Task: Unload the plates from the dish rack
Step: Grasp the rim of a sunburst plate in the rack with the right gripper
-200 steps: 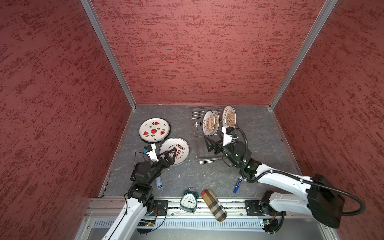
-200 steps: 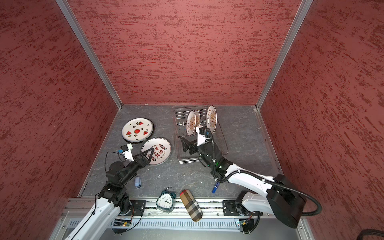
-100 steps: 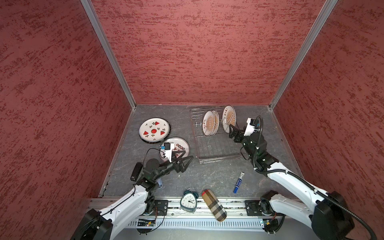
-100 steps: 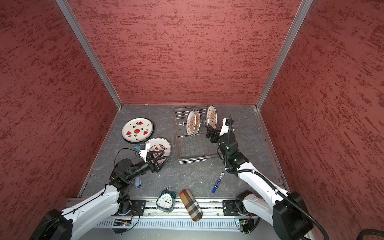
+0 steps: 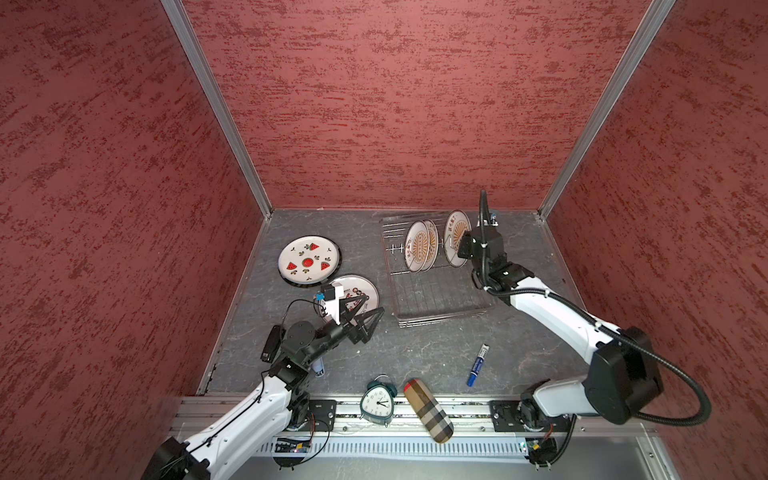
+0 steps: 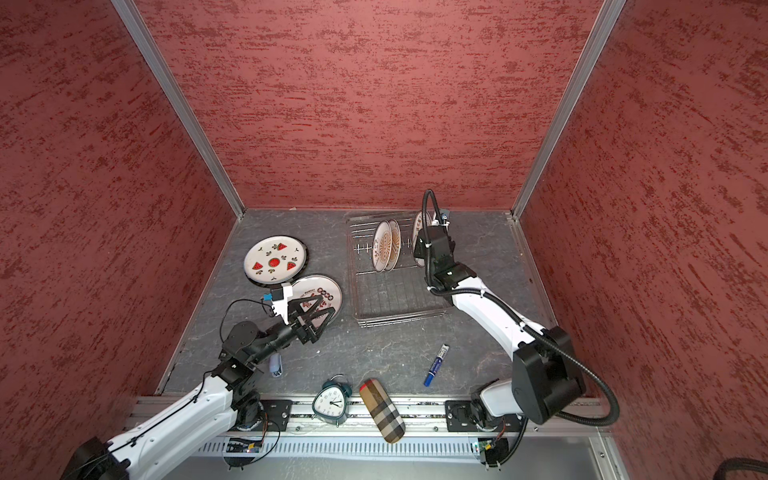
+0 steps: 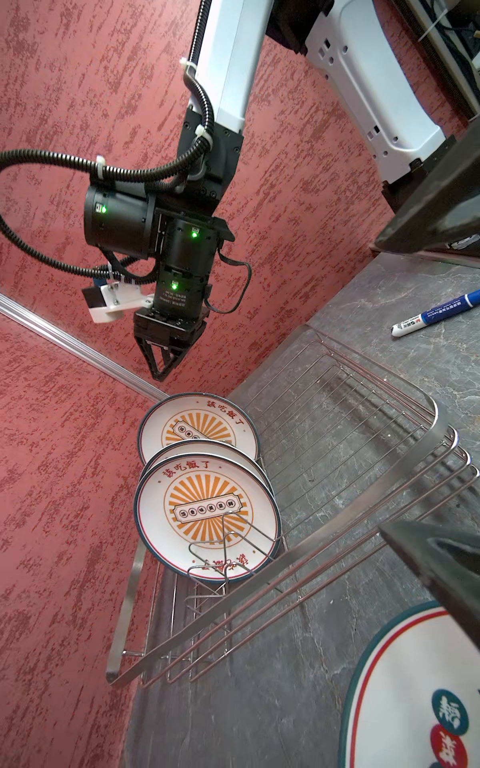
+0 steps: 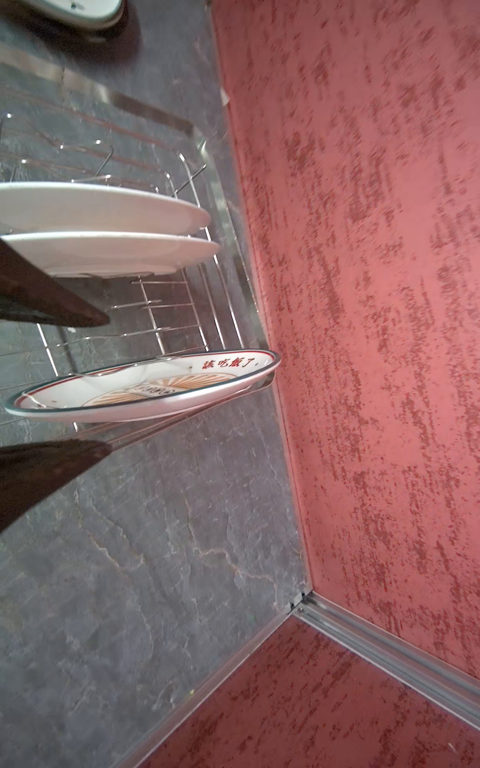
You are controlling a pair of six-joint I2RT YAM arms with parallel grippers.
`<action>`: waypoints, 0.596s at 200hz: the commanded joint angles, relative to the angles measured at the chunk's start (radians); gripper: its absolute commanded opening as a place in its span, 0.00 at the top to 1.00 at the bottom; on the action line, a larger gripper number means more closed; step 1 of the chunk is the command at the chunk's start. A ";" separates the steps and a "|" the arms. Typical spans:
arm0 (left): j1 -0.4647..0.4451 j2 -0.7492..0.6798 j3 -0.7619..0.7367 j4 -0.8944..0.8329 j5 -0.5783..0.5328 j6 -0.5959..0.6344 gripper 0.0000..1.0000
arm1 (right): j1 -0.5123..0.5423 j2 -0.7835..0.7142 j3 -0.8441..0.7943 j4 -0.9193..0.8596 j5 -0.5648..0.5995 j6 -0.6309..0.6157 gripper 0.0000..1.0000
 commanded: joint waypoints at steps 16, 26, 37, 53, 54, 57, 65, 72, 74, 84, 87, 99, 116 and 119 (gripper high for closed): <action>-0.014 -0.011 0.009 -0.043 -0.046 0.034 0.01 | -0.017 0.080 0.108 -0.114 0.096 -0.048 0.62; -0.016 -0.008 0.009 -0.042 -0.046 0.034 0.01 | -0.026 0.099 0.133 -0.128 0.089 -0.057 0.62; -0.020 -0.002 0.009 -0.033 -0.046 0.034 0.01 | -0.036 0.118 0.154 -0.138 0.071 -0.067 0.63; -0.023 0.010 0.011 -0.026 -0.046 0.035 0.01 | -0.052 0.144 0.180 -0.153 0.051 -0.076 0.67; -0.023 0.011 0.010 -0.026 -0.046 0.035 0.01 | -0.052 0.145 0.182 -0.154 0.049 -0.076 0.67; -0.024 0.013 0.012 -0.025 -0.046 0.036 0.01 | -0.055 0.151 0.185 -0.157 0.045 -0.077 0.68; -0.025 0.020 0.012 -0.022 -0.044 0.039 0.01 | -0.061 0.163 0.196 -0.161 0.038 -0.082 0.69; -0.028 0.025 0.014 -0.020 -0.045 0.042 0.01 | -0.063 0.173 0.205 -0.162 0.037 -0.090 0.69; -0.029 0.026 0.015 -0.020 -0.045 0.042 0.01 | -0.064 0.176 0.208 -0.162 0.036 -0.092 0.69; -0.031 0.034 0.017 -0.017 -0.046 0.042 0.01 | -0.066 0.194 0.223 -0.169 0.033 -0.099 0.69; -0.031 0.036 0.018 -0.017 -0.046 0.043 0.01 | -0.067 0.199 0.228 -0.171 0.030 -0.102 0.69; -0.033 0.044 0.019 -0.011 -0.046 0.043 0.01 | -0.067 0.219 0.244 -0.180 0.025 -0.113 0.71; -0.037 0.054 0.021 -0.005 -0.052 0.046 0.01 | -0.067 0.239 0.261 -0.192 0.027 -0.114 0.72; -0.037 0.055 0.021 -0.005 -0.053 0.045 0.01 | -0.067 0.242 0.263 -0.191 0.027 -0.114 0.72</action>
